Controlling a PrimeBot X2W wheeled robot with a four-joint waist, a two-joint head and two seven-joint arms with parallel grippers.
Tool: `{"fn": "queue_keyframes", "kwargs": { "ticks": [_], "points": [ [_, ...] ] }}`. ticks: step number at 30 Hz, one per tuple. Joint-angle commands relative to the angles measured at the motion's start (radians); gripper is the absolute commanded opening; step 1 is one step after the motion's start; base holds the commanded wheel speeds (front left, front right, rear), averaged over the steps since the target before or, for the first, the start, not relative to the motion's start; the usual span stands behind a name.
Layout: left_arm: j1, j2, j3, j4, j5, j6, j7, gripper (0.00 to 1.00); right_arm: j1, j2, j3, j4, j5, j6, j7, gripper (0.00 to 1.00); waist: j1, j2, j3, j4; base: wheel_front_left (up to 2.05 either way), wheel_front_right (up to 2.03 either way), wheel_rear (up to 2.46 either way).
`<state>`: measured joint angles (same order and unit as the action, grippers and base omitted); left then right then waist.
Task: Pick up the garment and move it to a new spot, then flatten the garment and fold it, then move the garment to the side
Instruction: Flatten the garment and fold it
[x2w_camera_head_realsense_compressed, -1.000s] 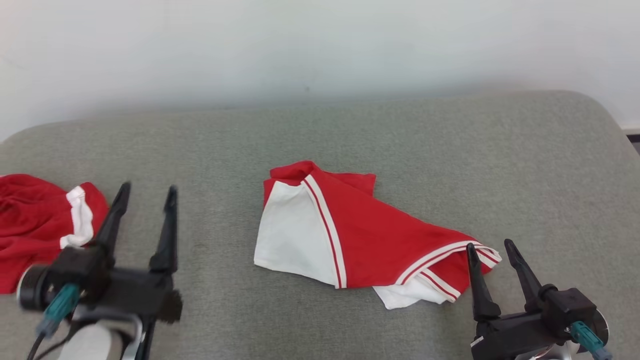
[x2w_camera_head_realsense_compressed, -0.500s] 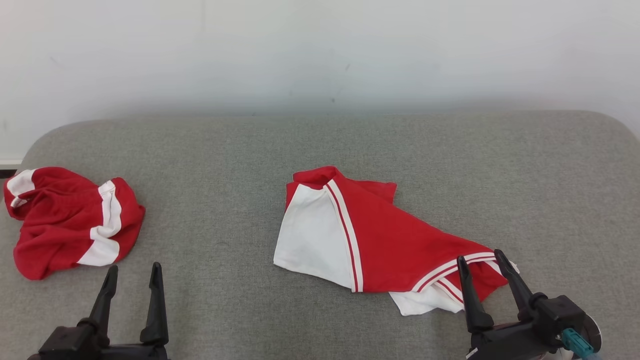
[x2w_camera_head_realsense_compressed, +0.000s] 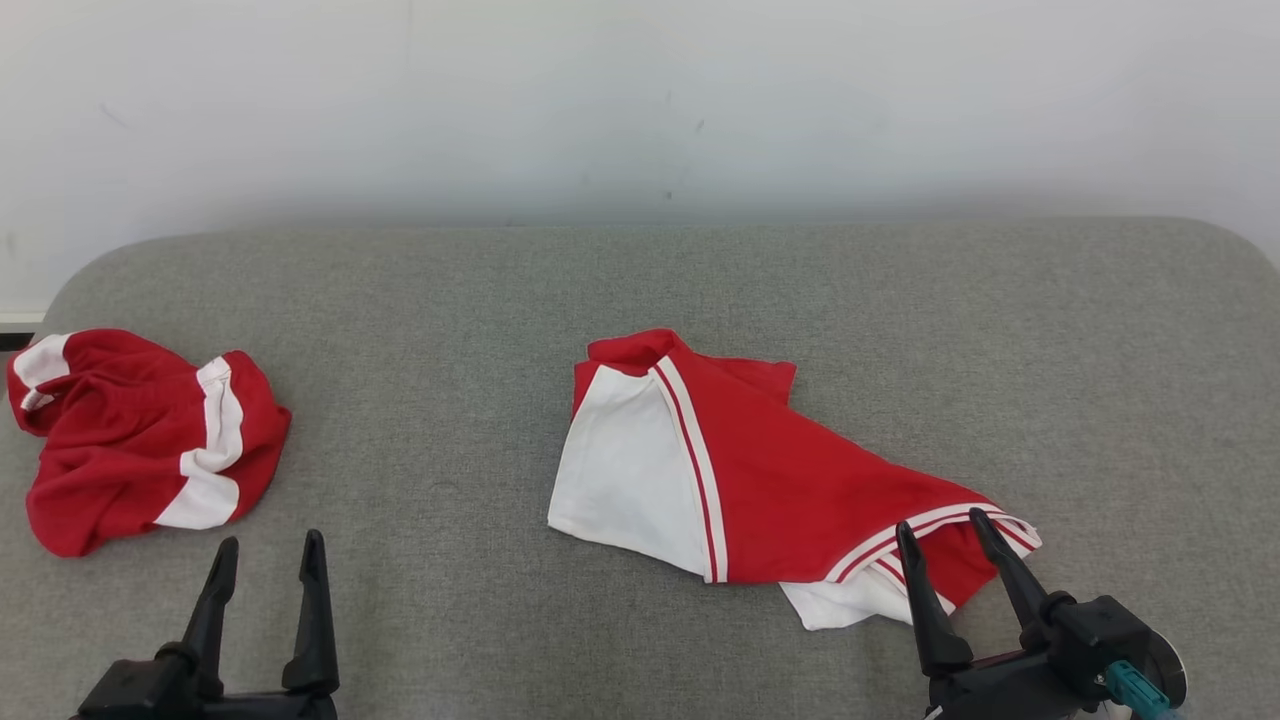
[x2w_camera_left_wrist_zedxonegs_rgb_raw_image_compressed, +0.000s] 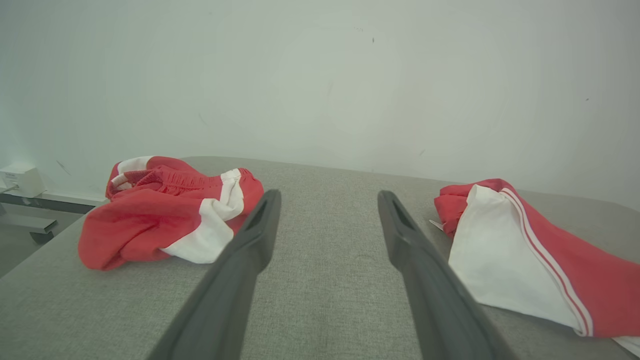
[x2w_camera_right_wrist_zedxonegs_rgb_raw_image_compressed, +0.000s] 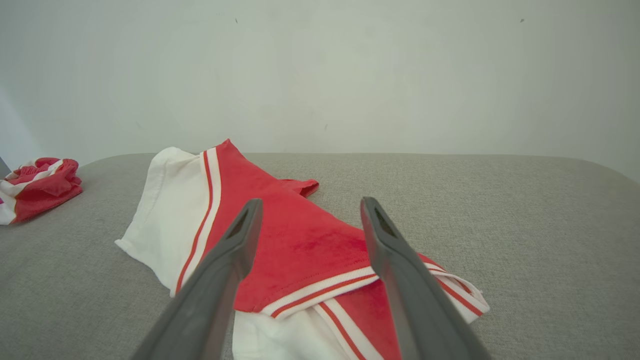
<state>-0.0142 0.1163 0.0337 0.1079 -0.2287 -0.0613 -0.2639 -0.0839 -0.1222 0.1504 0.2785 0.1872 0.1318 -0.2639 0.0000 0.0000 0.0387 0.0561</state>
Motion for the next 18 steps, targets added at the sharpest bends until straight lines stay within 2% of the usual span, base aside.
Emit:
{"fn": "queue_keyframes", "kwargs": {
  "ticks": [1,9,18],
  "points": [
    [-0.004,-0.007,0.010,0.003,0.012,-0.007,-0.001,1.00,-0.004,-0.006,0.002,0.002,0.005,-0.002,-0.001,1.00,0.0000,0.0000,-0.001,-0.001,0.00,0.00,0.00],
    [-0.008,-0.032,0.041,0.016,0.038,-0.035,-0.001,1.00,-0.009,-0.015,0.029,0.008,0.005,-0.002,-0.001,1.00,0.0000,0.0000,0.000,0.004,0.00,0.00,0.00],
    [-0.029,-0.053,0.037,0.017,0.054,-0.050,-0.001,1.00,-0.093,-0.073,0.191,0.061,-0.010,-0.002,0.003,1.00,0.0000,0.0000,0.033,0.039,0.00,0.00,0.00]
  ]
}}
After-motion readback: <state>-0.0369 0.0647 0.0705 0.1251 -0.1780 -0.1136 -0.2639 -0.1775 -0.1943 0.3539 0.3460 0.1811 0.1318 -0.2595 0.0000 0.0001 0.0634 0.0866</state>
